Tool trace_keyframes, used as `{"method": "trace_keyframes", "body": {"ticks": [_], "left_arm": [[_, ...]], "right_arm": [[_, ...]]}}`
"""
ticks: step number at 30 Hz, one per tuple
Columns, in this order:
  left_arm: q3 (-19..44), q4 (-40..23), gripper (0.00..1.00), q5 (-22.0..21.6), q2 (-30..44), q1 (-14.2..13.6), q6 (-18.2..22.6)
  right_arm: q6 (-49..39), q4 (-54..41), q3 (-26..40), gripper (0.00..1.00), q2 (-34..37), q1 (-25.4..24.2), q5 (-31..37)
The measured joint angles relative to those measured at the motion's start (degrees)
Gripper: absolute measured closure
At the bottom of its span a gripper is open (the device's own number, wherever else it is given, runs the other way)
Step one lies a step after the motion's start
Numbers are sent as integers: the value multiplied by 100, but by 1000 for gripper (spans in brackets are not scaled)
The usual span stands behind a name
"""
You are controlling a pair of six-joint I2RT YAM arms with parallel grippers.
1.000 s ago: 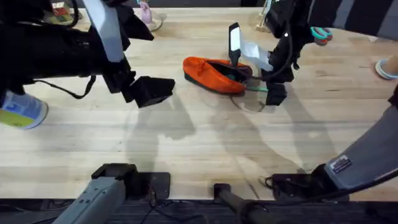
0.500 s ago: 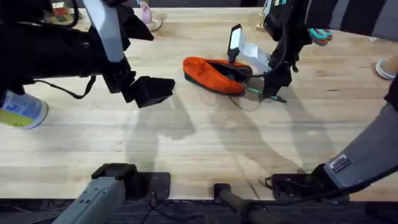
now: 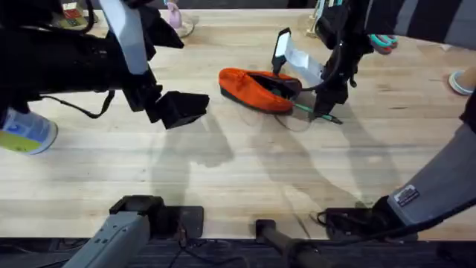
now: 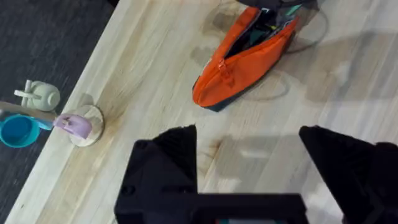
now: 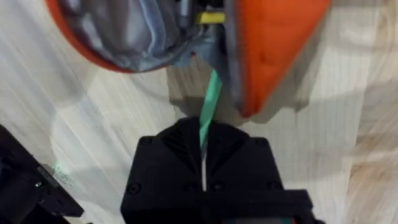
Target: Unzip the bag, pick up the pens from the table one at a time and place them inside, then zip the bag closed.
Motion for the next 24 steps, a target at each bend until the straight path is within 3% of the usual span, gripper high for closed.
{"method": "trace_keyframes", "body": {"ticks": [9,24], "left_arm": [[0,-1,8,1,0,0,0],[0,-1,8,0,0,0,1]], "right_arm": [[65,-50,-167,970,-219,-78,-123],[70,-50,-168,969,-1412,-398,-158]]}}
